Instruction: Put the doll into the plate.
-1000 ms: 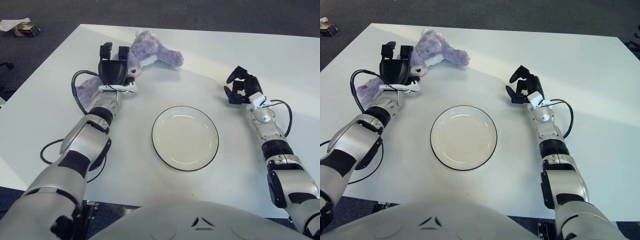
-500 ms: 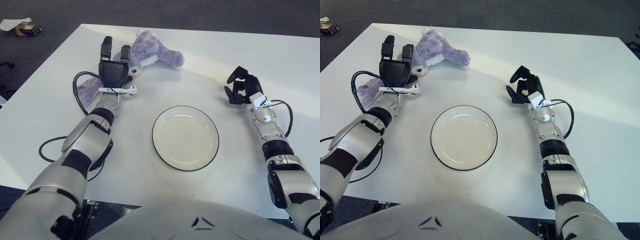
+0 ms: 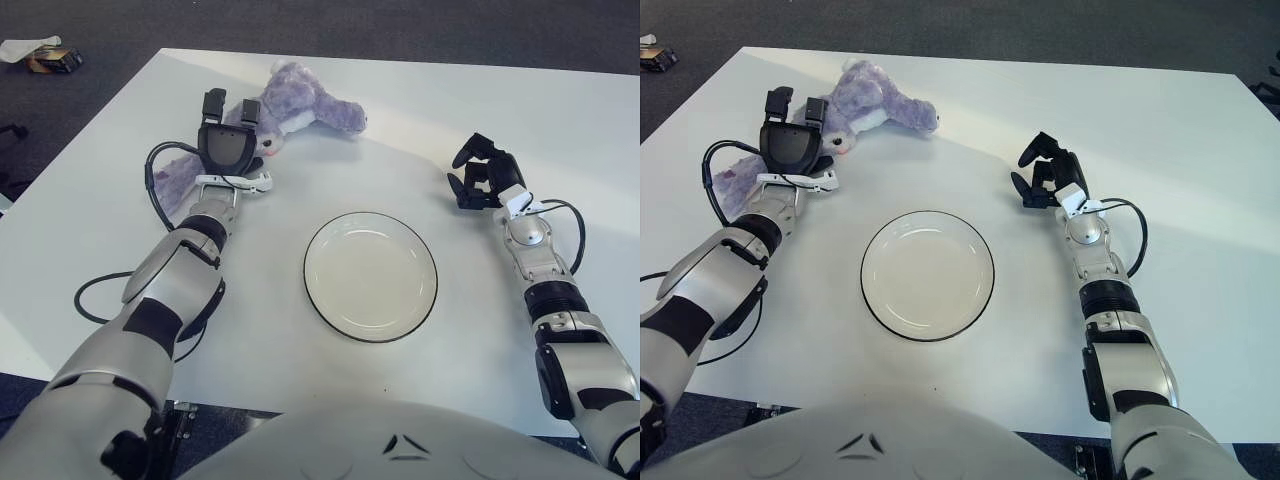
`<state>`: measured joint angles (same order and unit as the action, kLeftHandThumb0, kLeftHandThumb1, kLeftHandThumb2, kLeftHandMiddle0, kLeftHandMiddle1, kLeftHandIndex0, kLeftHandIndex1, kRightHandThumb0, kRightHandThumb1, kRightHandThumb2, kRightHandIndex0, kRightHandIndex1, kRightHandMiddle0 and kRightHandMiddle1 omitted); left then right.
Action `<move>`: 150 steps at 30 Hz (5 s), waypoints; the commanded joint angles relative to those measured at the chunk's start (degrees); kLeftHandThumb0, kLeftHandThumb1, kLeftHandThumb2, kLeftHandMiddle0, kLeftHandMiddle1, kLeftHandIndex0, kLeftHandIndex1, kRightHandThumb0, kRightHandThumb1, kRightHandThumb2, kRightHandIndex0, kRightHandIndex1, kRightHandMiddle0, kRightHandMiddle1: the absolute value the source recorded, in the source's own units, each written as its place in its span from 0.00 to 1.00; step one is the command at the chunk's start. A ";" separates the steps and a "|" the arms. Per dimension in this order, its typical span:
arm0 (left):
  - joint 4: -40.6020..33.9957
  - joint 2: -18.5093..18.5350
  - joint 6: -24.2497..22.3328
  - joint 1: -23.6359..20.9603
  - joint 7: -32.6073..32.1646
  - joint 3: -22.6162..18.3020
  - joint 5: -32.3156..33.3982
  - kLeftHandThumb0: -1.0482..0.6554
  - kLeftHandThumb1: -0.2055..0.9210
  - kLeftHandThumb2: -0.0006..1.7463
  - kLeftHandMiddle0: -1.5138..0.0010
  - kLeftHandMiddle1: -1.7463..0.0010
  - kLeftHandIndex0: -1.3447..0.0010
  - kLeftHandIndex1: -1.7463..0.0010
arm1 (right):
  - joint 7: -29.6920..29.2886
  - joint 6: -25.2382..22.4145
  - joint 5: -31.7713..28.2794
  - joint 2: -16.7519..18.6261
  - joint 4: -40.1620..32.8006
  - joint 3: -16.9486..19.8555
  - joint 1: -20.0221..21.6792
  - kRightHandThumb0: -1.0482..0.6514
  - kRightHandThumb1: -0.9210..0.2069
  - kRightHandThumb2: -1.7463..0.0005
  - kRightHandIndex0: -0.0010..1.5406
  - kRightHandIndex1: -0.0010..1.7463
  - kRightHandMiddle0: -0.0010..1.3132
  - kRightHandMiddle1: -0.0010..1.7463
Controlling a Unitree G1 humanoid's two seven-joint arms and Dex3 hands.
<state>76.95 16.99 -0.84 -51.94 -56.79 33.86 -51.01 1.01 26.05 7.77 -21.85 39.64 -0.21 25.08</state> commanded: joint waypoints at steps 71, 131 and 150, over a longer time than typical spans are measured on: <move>0.37 -2.75 12.75 1.68 23.97 -10.18 16.19 0.62 0.19 0.90 0.40 0.15 0.51 0.00 | 6.15 -8.36 0.71 0.14 -3.36 -1.48 -3.93 0.37 0.38 0.38 0.68 1.00 0.36 1.00; -15.11 -5.82 -9.47 -2.58 75.32 -26.34 41.82 0.61 0.32 0.86 0.58 0.00 0.53 0.03 | 8.38 -7.88 0.23 -0.33 -3.61 -1.28 -4.32 0.37 0.35 0.40 0.67 1.00 0.35 1.00; -21.35 -6.04 -30.65 -4.38 91.46 -36.56 58.21 0.61 0.46 0.76 0.67 0.00 0.63 0.00 | 10.38 -6.72 0.04 -1.09 -1.24 -1.13 -3.54 0.37 0.36 0.39 0.66 1.00 0.35 1.00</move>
<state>55.94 12.06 -29.01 -58.43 31.65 -2.94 6.14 9.76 21.15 7.32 -23.13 35.34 -0.31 24.13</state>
